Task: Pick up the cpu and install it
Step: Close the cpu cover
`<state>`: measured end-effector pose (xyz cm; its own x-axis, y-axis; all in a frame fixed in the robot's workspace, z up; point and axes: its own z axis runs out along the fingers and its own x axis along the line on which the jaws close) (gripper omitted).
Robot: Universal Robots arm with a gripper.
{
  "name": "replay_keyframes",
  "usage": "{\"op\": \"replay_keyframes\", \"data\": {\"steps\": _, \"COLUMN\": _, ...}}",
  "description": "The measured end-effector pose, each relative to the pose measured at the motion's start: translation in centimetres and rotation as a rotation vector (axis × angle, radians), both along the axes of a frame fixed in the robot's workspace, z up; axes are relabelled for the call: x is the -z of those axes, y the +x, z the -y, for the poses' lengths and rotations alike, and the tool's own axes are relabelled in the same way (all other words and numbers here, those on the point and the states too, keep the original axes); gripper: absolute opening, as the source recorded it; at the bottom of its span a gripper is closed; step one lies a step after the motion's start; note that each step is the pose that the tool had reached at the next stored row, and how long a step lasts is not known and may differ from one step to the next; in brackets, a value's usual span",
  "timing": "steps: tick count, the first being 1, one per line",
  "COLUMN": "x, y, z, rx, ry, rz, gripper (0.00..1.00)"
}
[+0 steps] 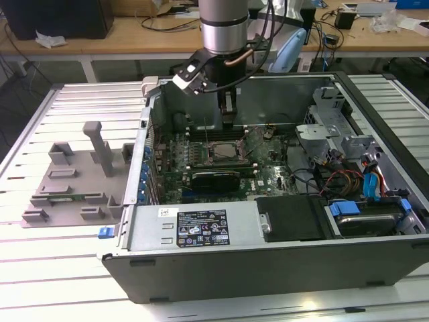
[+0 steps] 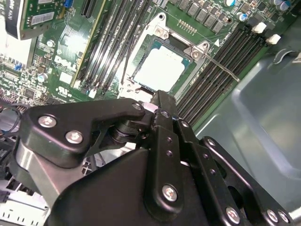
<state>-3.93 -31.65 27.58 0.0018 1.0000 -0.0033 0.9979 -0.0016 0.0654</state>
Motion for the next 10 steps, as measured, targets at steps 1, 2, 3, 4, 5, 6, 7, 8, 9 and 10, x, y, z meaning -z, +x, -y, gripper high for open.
{"op": "replay_keyframes", "data": {"steps": 1, "x": -0.16, "y": 0.00, "z": 0.00, "rx": 0.000, "ry": 0.0000, "rz": 0.0000, "gripper": 0.11}}
{"op": "replay_keyframes", "data": {"steps": 2, "x": -0.30, "y": 0.00, "z": 0.00, "rx": 0.000, "ry": 0.0000, "rz": 0.0000, "gripper": 0.11}}
{"op": "replay_keyframes", "data": {"steps": 3, "x": -0.44, "y": 0.00, "z": 0.00, "rx": 0.000, "ry": 0.0000, "rz": 0.0000, "gripper": 0.11}}
{"op": "replay_keyframes", "data": {"steps": 4, "x": -0.53, "y": 0.00, "z": 0.00, "rx": 0.000, "ry": 0.0000, "rz": 0.0000, "gripper": 0.11}}
{"op": "replay_keyframes", "data": {"steps": 5, "x": -0.62, "y": 0.00, "z": 0.00, "rx": 0.000, "ry": 0.0001, "rz": 0.0000, "gripper": 0.11}}
{"op": "replay_keyframes", "data": {"steps": 6, "x": -0.62, "y": 0.00, "z": 0.00, "rx": 0.000, "ry": 0.0002, "rz": 0.0001, "gripper": 0.11}}
{"op": "replay_keyframes", "data": {"steps": 7, "x": -0.62, "y": 0.00, "z": 0.00, "rx": 0.000, "ry": 0.0003, "rz": 0.0002, "gripper": 0.11}}
{"op": "replay_keyframes", "data": {"steps": 8, "x": -0.64, "y": 0.00, "z": 0.00, "rx": 0.000, "ry": 0.0000, "rz": 0.0000, "gripper": 0.11}}
{"op": "replay_keyframes", "data": {"steps": 9, "x": -0.64, "y": 0.00, "z": 0.00, "rx": 0.000, "ry": 0.0000, "rz": 0.0000, "gripper": 0.11}}
{"op": "replay_keyframes", "data": {"steps": 10, "x": -0.64, "y": 0.00, "z": 0.00, "rx": 0.000, "ry": 0.0000, "rz": 0.0000, "gripper": 0.11}}
